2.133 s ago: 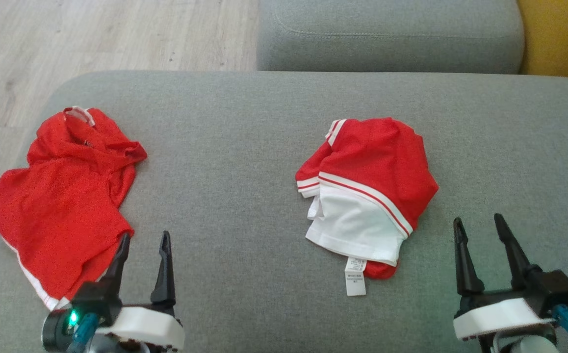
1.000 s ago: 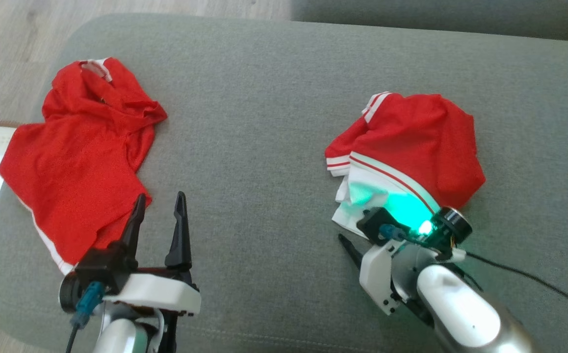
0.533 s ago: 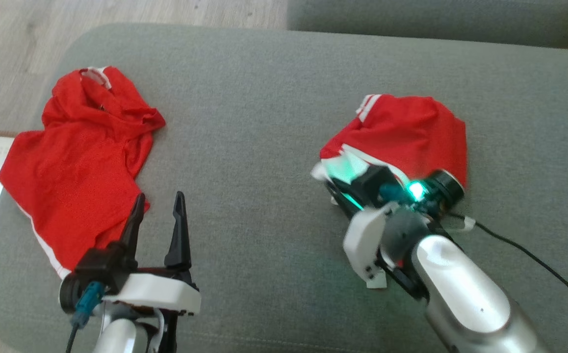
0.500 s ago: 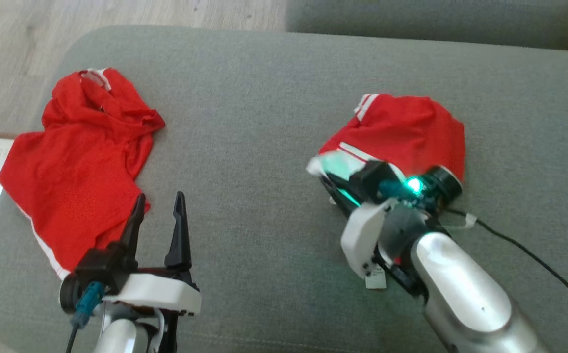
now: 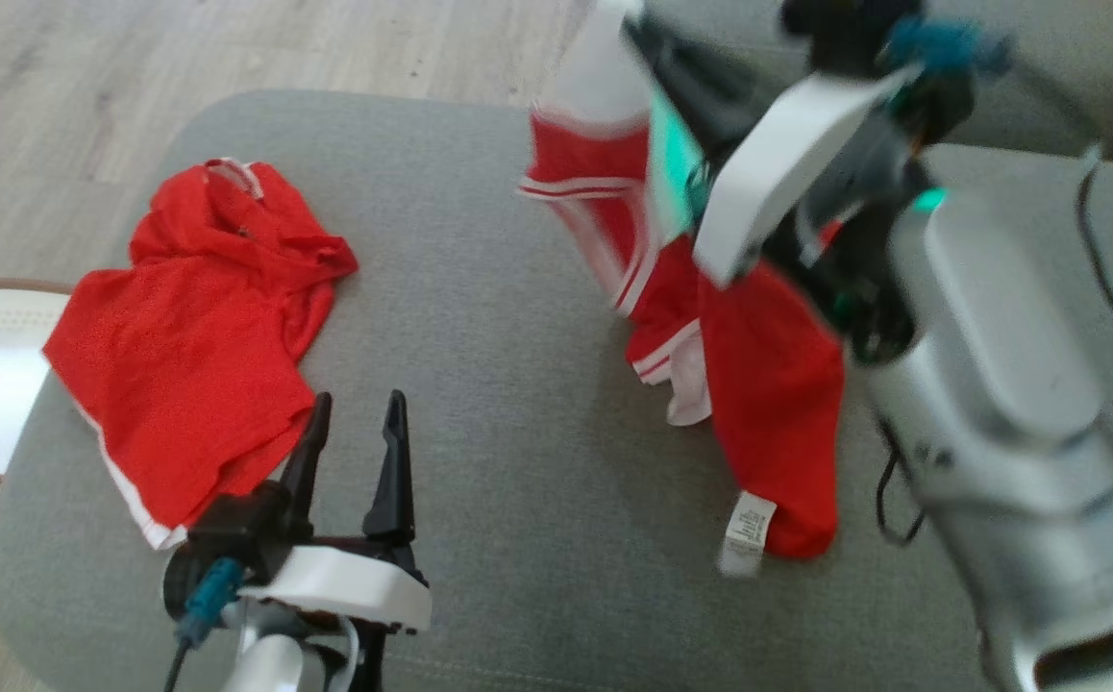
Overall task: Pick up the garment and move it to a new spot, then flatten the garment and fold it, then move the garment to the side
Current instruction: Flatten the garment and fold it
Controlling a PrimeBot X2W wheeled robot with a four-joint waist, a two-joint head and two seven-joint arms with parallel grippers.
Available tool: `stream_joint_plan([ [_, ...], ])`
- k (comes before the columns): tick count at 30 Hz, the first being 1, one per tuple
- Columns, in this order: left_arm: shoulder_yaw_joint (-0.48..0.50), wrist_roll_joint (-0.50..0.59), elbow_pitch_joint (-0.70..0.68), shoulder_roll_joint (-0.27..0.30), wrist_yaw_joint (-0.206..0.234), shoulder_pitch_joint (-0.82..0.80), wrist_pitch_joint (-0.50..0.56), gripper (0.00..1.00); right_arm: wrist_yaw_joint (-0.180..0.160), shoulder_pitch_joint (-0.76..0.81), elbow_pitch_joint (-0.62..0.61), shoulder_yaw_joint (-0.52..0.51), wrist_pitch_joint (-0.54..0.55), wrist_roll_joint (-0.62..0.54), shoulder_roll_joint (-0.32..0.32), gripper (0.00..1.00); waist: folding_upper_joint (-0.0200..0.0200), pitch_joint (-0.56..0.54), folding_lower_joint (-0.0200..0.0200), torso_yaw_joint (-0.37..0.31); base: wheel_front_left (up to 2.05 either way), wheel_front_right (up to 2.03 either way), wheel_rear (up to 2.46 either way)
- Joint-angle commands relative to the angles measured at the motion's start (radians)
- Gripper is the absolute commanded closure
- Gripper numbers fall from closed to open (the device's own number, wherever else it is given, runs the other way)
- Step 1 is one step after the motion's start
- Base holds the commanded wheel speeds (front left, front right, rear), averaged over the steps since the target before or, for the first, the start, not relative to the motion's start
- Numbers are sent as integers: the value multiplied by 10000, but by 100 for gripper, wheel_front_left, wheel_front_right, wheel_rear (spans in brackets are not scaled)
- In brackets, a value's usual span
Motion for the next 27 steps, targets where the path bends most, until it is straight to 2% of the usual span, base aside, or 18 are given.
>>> stream_joint_plan([
  [1,167,-94,-282,1,105,-304,-122,0,67,-828,-90,-181,-255,215,230,100,0,-119,0,177,0,0,0],
  [9,-232,-283,-231,1,268,-184,-122,0,67,-2605,1775,-1045,-1661,1723,233,100,0,-422,0,491,0,0,0],
  [13,-300,-324,-247,1,352,-113,-122,0,67,-3300,3138,-1465,-2624,2536,233,100,0,-535,0,503,0,0,0],
  [17,-214,-332,-332,1,434,-41,-122,0,67,-3654,4888,-1887,-3439,2651,234,100,0,-546,0,312,0,0,0],
  [20,-119,-327,-384,1,442,16,-122,0,67,-3671,6327,-2379,-3984,2173,234,100,0,-500,0,100,0,0,0],
  [21,-21,-319,-424,1,443,46,-122,0,67,-3592,7302,-2885,-4328,1634,234,100,0,-441,0,-98,0,0,0],
  [25,115,-262,-466,1,400,81,-122,0,67,-3267,9328,-4377,-5136,-43,180,100,0,-282,0,-525,0,0,0],
  [27,162,-243,-479,1,386,93,-122,0,67,-3026,10170,-5185,-5573,-769,-136,100,0,-211,0,-697,0,0,0],
])
